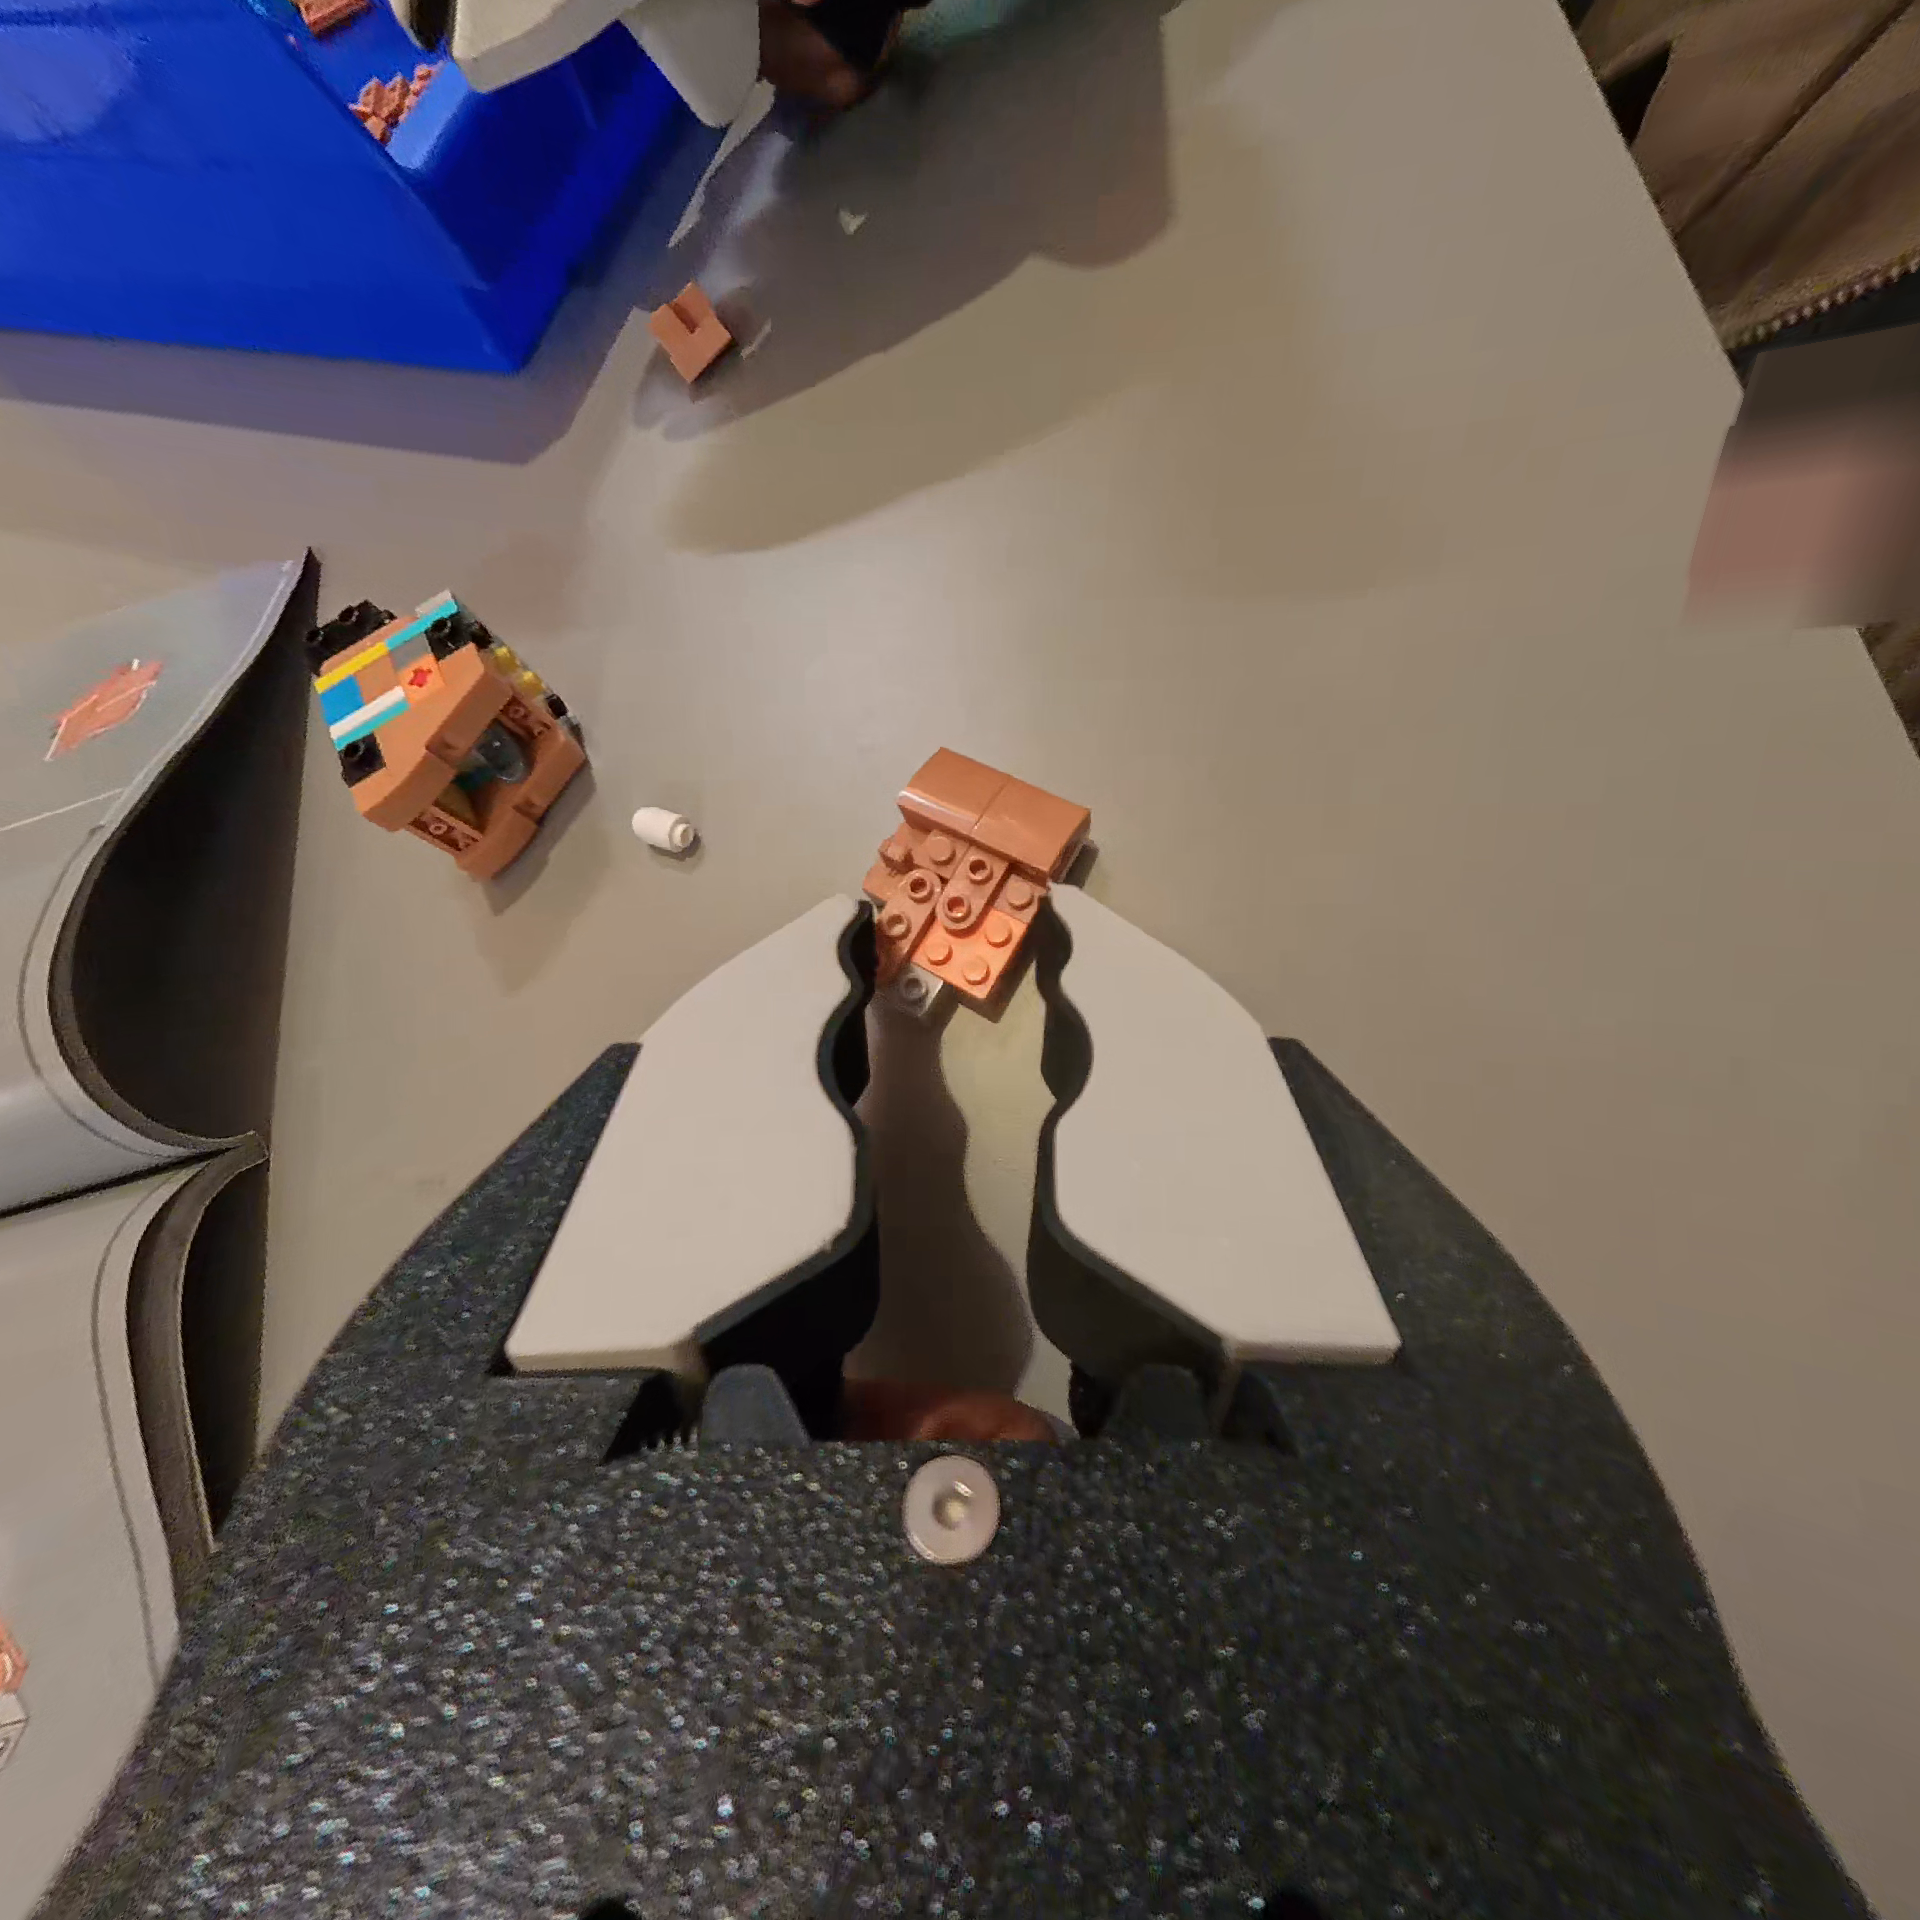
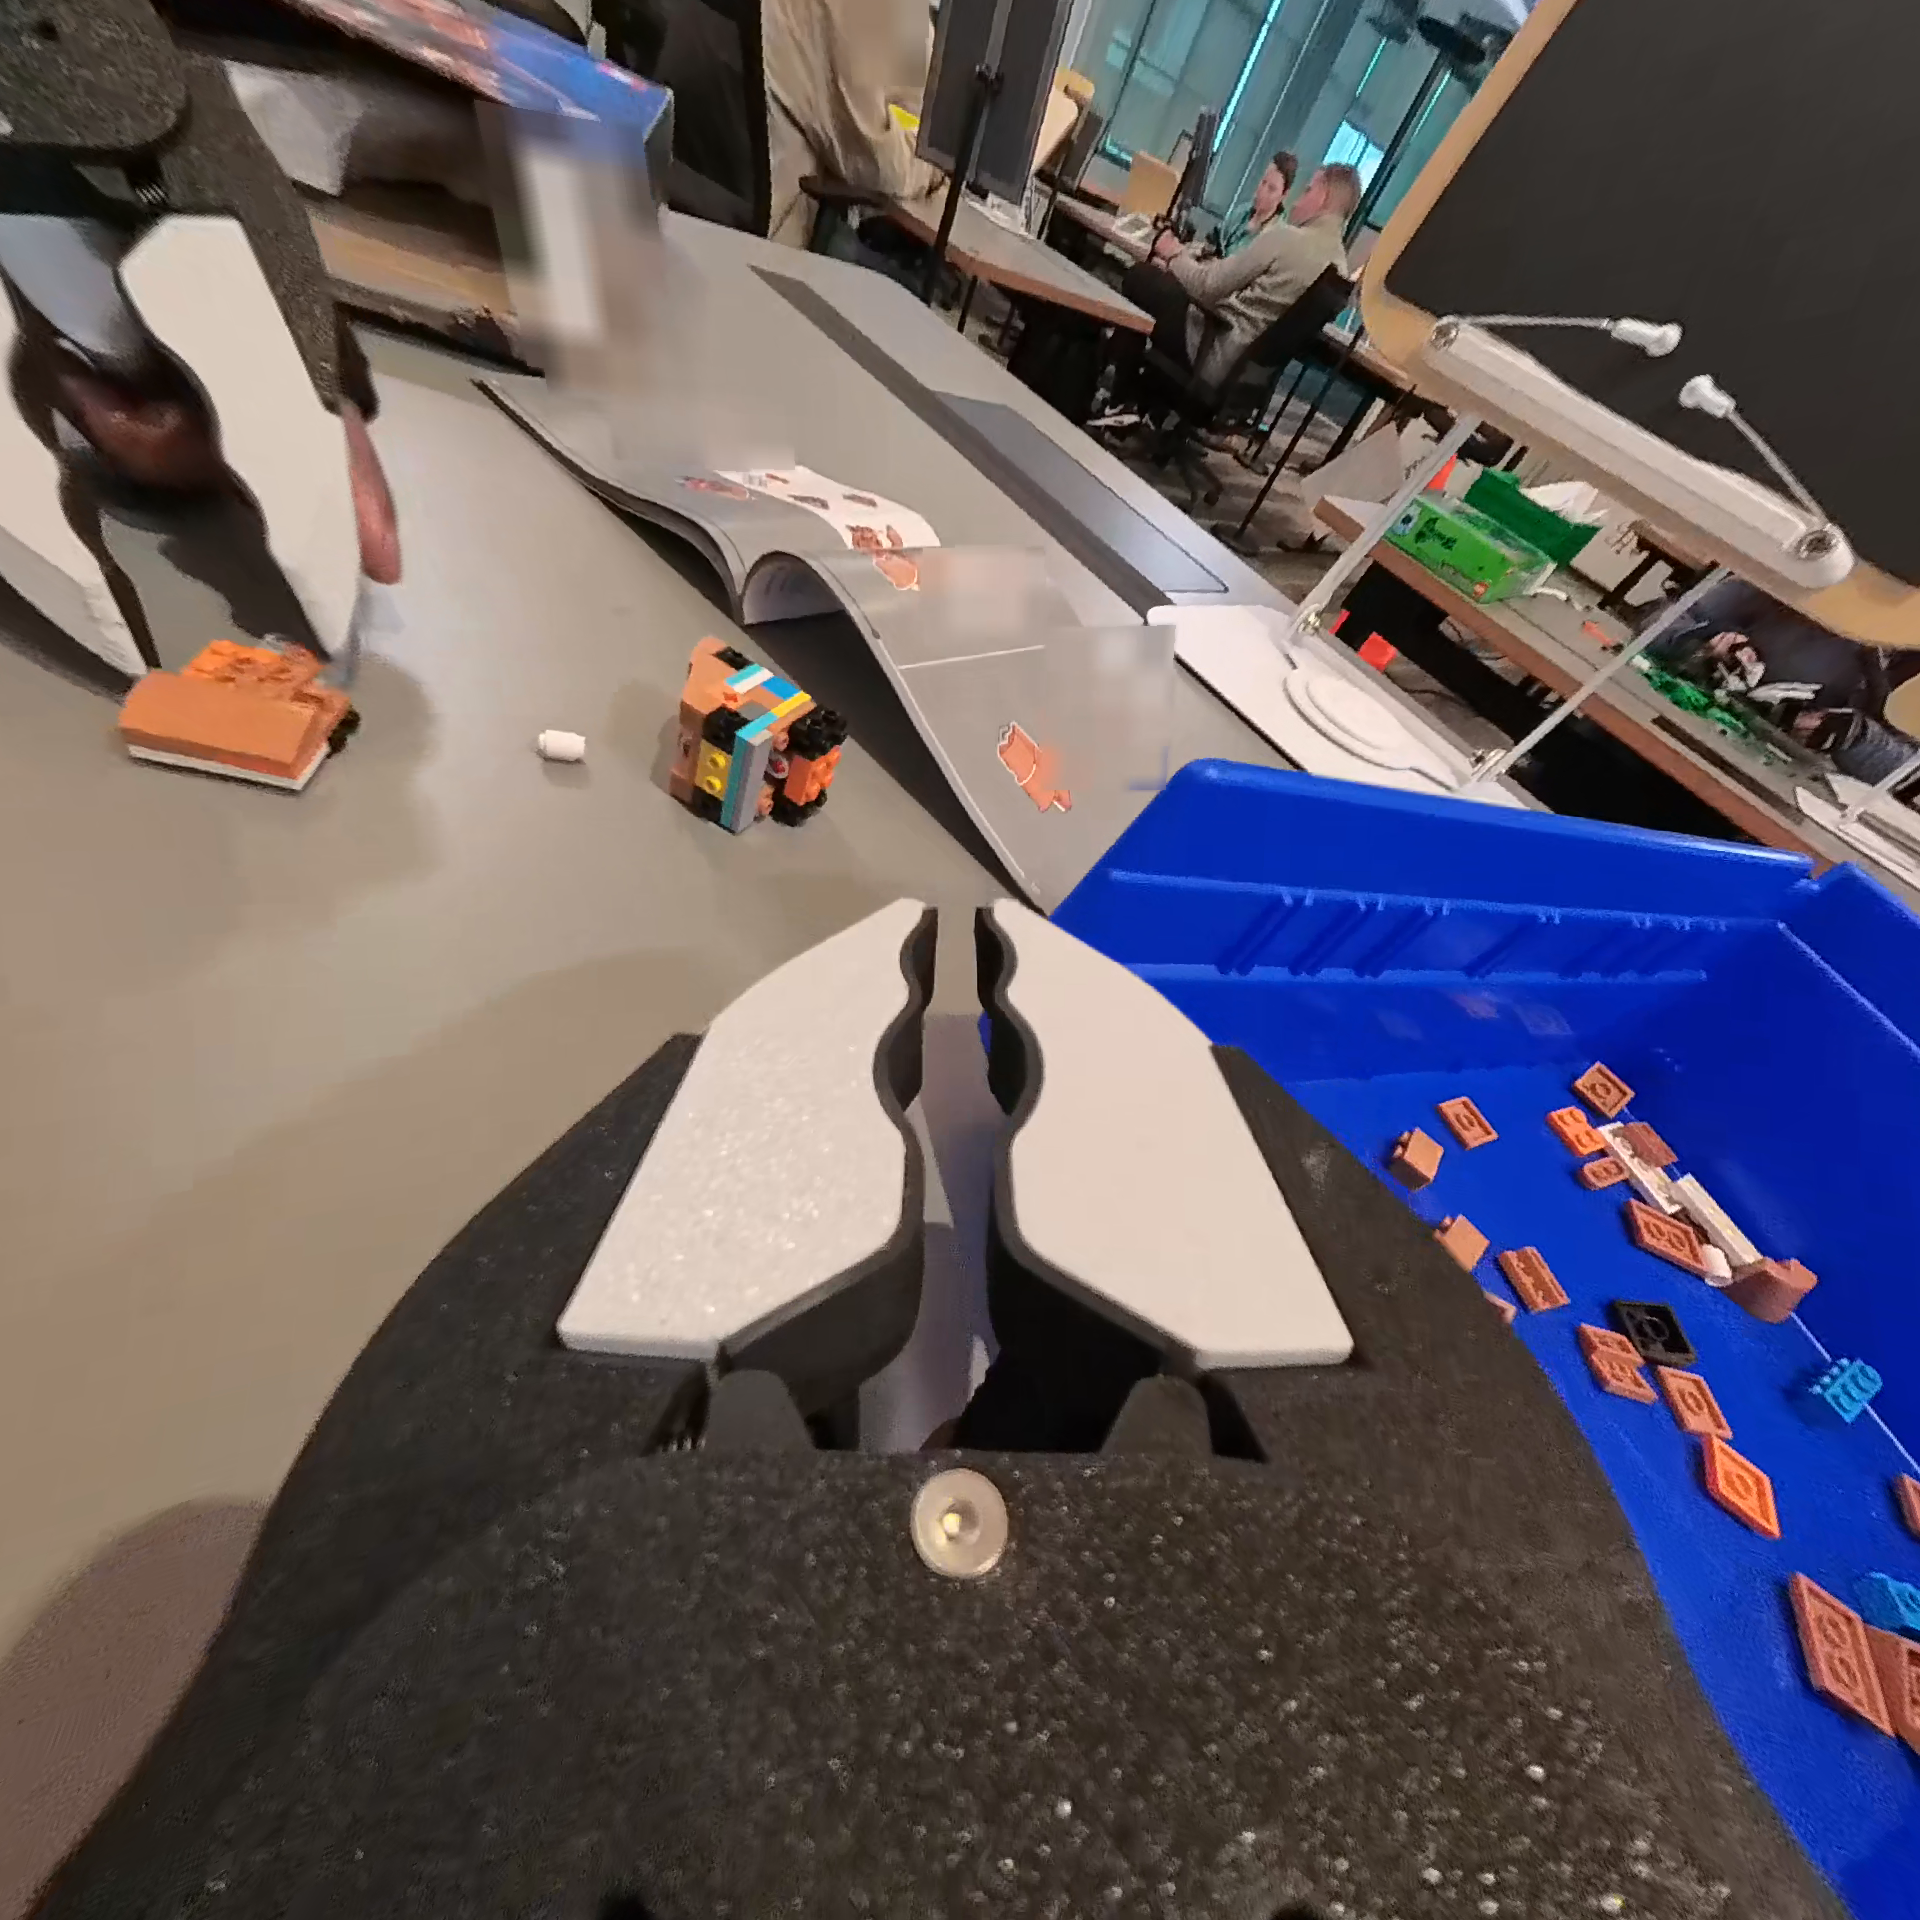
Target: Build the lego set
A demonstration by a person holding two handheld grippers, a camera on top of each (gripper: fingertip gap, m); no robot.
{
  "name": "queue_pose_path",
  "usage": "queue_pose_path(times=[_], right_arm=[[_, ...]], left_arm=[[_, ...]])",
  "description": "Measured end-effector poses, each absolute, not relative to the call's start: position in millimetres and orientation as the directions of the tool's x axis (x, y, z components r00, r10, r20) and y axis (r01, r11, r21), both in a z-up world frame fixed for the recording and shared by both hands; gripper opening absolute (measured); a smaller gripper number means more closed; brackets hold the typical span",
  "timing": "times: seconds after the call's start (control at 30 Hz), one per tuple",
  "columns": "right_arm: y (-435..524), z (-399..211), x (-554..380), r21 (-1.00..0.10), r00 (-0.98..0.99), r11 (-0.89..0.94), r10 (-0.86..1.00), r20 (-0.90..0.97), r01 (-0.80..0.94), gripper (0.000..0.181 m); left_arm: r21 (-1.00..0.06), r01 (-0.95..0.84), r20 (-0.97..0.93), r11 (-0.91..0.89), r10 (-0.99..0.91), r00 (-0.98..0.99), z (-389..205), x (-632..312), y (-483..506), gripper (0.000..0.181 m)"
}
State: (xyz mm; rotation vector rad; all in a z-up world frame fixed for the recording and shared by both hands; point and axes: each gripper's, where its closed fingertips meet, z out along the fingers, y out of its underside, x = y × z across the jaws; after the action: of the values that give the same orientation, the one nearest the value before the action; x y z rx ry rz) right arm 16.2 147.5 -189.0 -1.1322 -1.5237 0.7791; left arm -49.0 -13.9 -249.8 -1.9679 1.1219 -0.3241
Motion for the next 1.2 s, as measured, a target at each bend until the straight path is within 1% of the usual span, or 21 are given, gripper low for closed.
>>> queue_pose_path(times=[0.13, 0.23, 0.3, 0.4, 0.5, 0.7, 0.8, 0.87, 0.97, 1.03, 1.07, 1.13, 1.2], right_arm=[[152, -188, 19, -0.886, -0.014, 0.350, 0.931, 0.364, 0.305, 0.006], [151, -184, 23, -0.859, -0.039, 0.394, 0.914, 0.404, 0.328, 0.005], [146, -191, 27, -0.817, -0.102, 0.436, 0.896, 0.431, 0.378, 0.005], [139, -210, 34, -0.726, -0.201, 0.511, 0.857, 0.475, 0.460, 0.006], [135, -227, 40, -0.673, -0.264, 0.527, 0.848, 0.460, 0.518, 0.007], [134, -240, 42, -0.690, -0.281, 0.442, 0.897, 0.341, 0.574, 0.018], [133, -250, 43, -0.667, -0.290, 0.427, 0.904, 0.313, 0.610, 0.025], [132, -252, 42, -0.667, -0.286, 0.412, 0.911, 0.296, 0.621, 0.025], [134, -254, 40, -0.662, -0.264, 0.388, 0.922, 0.285, 0.642, 0.021], [134, -256, 40, -0.658, -0.259, 0.373, 0.928, 0.268, 0.654, 0.009], [135, -256, 39, -0.659, -0.251, 0.366, 0.931, 0.266, 0.657, 0.007], [134, -256, 38, -0.665, -0.250, 0.357, 0.934, 0.254, 0.656, 0.007], [125, -255, 37, -0.691, -0.274, 0.329, 0.942, 0.193, 0.644, 0.007]], left_arm=[[-0.761, -0.589, -0.167, -0.272, -0.795, 0.583, -250, -45, -13, 0.029], [-0.760, -0.584, -0.169, -0.284, -0.782, 0.600, -250, -42, -10, 0.029], [-0.760, -0.579, -0.170, -0.295, -0.770, 0.615, -250, -40, -8, 0.029], [-0.761, -0.568, -0.171, -0.315, -0.747, 0.643, -250, -38, -4, 0.029], [-0.761, -0.553, -0.172, -0.339, -0.716, 0.676, -250, -39, 1, 0.028], [-0.761, -0.536, -0.166, -0.365, -0.689, 0.705, -250, -40, 7, 0.028], [-0.763, -0.522, -0.156, -0.382, -0.675, 0.721, -250, -39, 10, 0.028], [-0.763, -0.513, -0.149, -0.393, -0.666, 0.731, -250, -38, 12, 0.028], [-0.766, -0.500, -0.136, -0.405, -0.657, 0.741, -249, -34, 14, 0.028], [-0.768, -0.486, -0.127, -0.416, -0.646, 0.753, -249, -32, 16, 0.026], [-0.769, -0.478, -0.121, -0.424, -0.638, 0.761, -249, -32, 18, 0.026], [-0.771, -0.461, -0.109, -0.439, -0.622, 0.775, -249, -32, 20, 0.023], [-0.770, -0.446, -0.099, -0.457, -0.605, 0.790, -249, -32, 22, 0.022]])
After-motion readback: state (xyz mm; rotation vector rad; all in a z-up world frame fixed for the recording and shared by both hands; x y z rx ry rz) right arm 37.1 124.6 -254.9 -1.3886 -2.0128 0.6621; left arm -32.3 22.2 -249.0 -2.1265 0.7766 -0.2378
